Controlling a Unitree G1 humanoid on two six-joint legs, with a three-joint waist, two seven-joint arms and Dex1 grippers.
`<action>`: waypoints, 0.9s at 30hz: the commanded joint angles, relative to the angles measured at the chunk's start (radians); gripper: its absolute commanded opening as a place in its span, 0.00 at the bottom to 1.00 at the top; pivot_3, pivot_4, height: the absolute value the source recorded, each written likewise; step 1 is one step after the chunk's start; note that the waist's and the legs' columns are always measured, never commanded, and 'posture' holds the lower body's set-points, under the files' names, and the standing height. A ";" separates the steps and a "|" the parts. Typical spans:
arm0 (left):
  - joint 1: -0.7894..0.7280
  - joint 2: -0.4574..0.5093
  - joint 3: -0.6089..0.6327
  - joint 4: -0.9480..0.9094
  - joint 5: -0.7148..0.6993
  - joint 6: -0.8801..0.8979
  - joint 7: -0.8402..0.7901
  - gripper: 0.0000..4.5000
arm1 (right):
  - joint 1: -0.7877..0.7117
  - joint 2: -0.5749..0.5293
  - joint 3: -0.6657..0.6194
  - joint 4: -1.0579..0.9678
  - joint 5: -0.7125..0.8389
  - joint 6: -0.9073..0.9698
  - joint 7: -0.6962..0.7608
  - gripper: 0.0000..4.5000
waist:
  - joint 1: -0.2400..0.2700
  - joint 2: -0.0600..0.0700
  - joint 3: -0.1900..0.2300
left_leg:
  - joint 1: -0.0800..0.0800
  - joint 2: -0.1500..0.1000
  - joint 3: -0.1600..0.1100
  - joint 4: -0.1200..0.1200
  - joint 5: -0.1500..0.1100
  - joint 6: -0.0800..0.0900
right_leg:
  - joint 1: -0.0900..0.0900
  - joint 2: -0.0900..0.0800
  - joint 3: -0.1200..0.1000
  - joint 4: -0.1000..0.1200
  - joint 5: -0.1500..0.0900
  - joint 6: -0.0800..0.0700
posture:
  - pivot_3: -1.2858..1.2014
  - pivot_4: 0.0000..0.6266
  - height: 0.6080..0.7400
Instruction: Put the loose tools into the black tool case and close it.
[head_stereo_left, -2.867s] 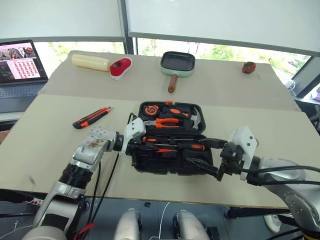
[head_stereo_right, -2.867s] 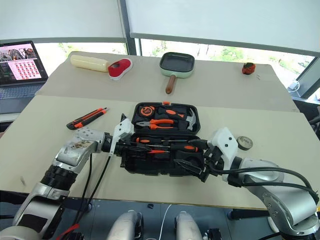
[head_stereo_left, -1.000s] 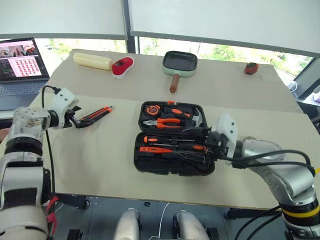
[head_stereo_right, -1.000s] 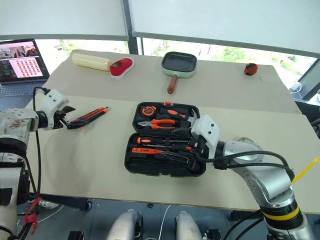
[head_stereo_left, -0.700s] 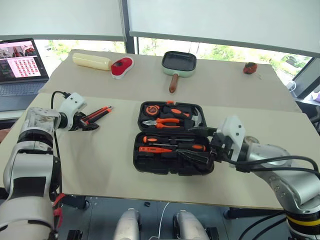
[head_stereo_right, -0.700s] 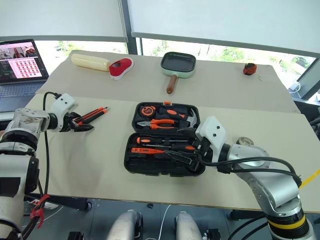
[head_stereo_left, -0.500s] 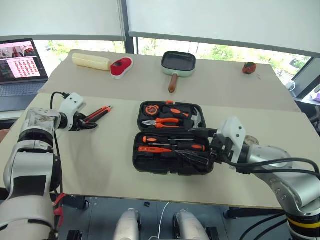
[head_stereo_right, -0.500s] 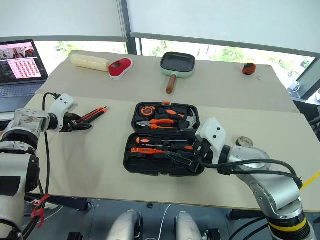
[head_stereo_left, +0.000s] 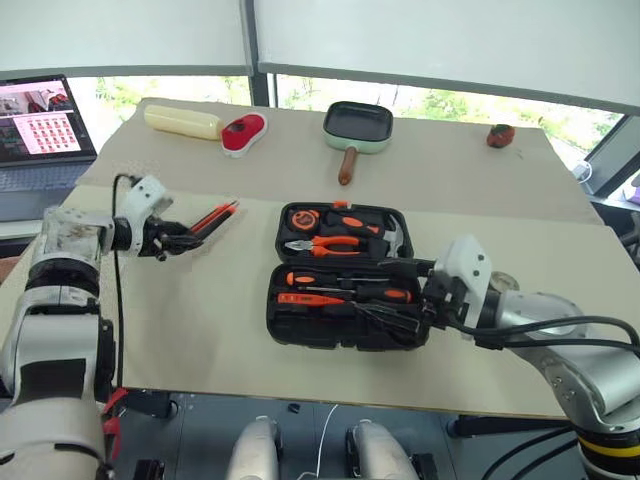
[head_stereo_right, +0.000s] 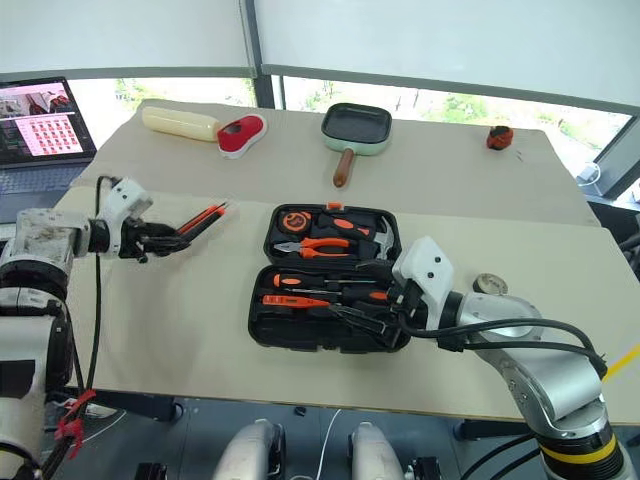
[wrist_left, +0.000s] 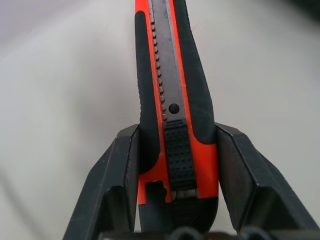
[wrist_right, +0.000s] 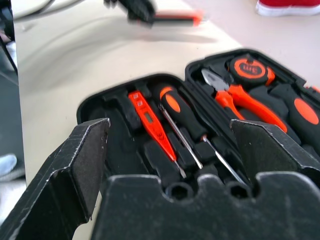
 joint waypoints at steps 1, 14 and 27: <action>0.122 0.009 -0.013 -0.549 -0.184 0.153 -0.126 0.38 | 0.081 -0.066 -0.083 -0.010 0.005 -0.031 0.065 1.00 | 0.001 0.000 0.000 | 0.000 0.000 0.000 0.000 0.000 0.001 | 0.000 -0.001 0.000 0.000 0.000 0.000 | 0.52 0.24 1.00; 0.189 -0.042 -0.329 -0.872 -0.130 0.262 -0.139 0.38 | 0.262 -0.129 -0.190 -0.076 0.021 -0.031 0.098 1.00 | -0.006 0.001 0.000 | 0.002 0.000 -0.001 0.005 0.000 0.001 | 0.002 0.003 0.003 0.002 0.000 0.001 | 0.52 0.24 1.00; 0.222 -0.075 -0.457 -0.916 -0.100 0.434 -0.084 0.38 | 0.321 -0.101 -0.211 -0.153 0.035 -0.015 0.014 1.00 | -0.003 0.001 0.000 | 0.002 0.000 -0.001 0.007 0.000 0.001 | 0.002 0.003 0.003 0.002 0.000 0.002 | 0.52 0.24 1.00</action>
